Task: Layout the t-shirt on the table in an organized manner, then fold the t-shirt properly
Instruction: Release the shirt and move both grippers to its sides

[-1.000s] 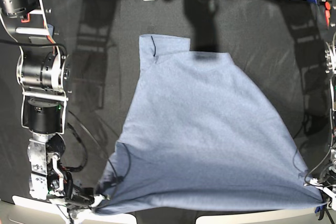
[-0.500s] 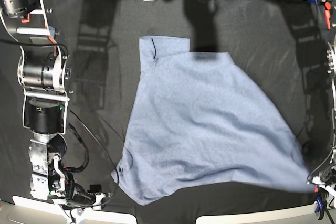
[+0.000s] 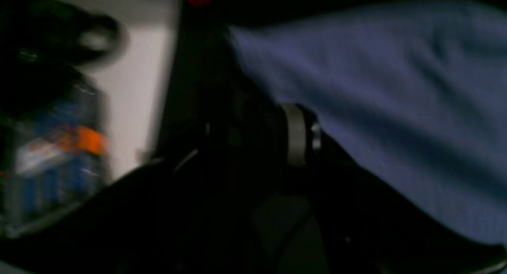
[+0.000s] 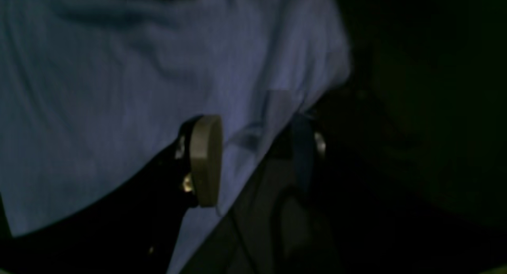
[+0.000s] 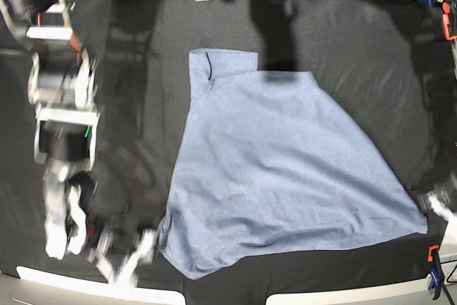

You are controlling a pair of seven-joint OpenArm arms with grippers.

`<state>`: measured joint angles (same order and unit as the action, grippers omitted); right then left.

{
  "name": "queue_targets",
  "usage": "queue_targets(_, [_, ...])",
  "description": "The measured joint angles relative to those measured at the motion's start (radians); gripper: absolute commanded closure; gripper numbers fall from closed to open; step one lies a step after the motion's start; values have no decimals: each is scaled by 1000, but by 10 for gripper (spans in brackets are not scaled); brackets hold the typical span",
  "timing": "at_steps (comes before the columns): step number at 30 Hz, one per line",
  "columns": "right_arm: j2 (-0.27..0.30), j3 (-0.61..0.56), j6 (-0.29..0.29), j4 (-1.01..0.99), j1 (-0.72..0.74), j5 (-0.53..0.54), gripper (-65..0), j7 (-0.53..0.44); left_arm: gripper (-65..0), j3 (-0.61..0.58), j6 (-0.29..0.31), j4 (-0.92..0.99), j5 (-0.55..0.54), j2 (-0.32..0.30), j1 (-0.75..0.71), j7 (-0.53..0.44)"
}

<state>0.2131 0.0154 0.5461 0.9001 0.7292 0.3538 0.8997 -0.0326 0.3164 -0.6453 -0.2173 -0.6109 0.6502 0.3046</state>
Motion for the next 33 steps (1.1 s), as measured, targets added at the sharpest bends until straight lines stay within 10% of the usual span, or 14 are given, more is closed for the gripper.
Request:
queue_targets(11, [-3,61,1,398,-357,12,-263,30,-192,111,1,-300,-332,37,-325,231])
queue_targets(18, [0,183,0,534,-478,60,-263,38,-192,269,107,-310,-514,146,-422,396])
queue_targets(25, [0,210,15,546,-496,74,-263,66,-179,274,103,-314,-512,241,-420,402])
queue_targets(28, [-2,209,16,547,-497,74,-263,66,-45,274,100,-315,-507,266,-417,406])
queue_targets(33, [-2,209,19,547,-496,76,-263,66,-4,274,60,-438,-332,302,-397,465])
